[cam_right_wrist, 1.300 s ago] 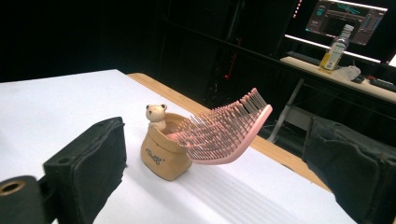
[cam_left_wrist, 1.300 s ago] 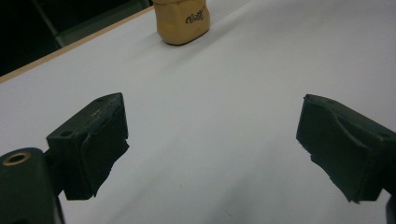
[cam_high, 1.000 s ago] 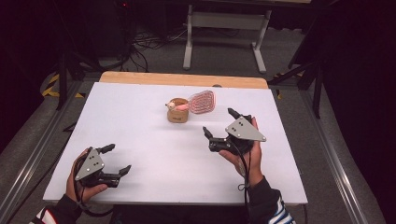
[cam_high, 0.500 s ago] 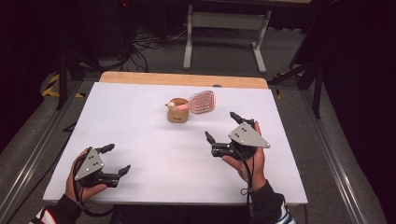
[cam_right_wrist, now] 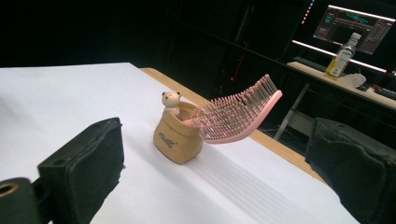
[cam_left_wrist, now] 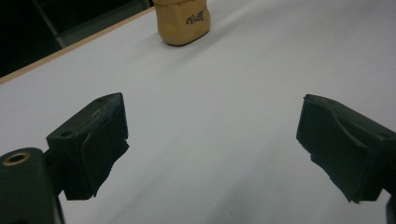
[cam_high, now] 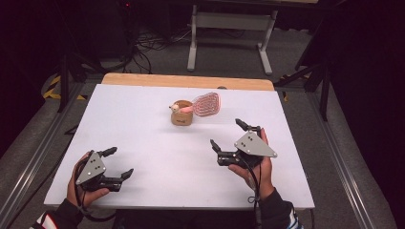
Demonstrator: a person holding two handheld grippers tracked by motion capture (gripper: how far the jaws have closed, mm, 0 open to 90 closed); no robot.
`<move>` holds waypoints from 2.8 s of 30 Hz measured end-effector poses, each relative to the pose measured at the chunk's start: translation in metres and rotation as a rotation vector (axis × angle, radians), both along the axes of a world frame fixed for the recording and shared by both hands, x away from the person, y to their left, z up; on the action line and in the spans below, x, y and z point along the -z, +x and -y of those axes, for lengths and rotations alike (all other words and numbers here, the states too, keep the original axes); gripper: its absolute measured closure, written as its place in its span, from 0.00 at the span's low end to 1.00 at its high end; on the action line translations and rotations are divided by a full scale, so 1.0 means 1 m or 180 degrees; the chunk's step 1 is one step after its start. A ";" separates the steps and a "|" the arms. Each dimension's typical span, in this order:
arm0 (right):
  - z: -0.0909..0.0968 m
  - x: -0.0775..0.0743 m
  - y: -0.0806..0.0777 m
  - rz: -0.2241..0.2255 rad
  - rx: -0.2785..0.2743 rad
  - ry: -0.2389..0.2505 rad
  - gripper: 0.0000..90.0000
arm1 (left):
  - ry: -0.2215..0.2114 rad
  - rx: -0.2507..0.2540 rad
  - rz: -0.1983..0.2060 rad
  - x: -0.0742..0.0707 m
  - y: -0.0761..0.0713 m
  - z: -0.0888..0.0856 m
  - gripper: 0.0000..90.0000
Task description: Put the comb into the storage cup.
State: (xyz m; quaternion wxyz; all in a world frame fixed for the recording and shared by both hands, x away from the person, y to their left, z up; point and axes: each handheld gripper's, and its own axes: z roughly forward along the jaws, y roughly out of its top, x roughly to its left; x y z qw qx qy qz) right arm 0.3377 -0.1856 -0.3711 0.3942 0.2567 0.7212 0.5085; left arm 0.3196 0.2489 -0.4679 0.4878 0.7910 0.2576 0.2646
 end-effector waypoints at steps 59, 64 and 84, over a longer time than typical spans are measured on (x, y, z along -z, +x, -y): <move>0.001 0.047 -0.025 0.0034 -0.0129 -0.0521 0.06 | 0.0044 0.0043 -0.0007 0.001 -0.001 0.002 0.11; 0.004 0.052 -0.025 -0.0002 -0.0093 -0.0580 0.06 | 0.0050 0.0049 -0.0008 0.001 -0.001 0.002 0.11; 0.035 0.071 -0.029 -0.0140 0.0035 -0.0594 0.06 | 0.0061 0.0069 -0.0025 0.002 -0.001 0.003 0.11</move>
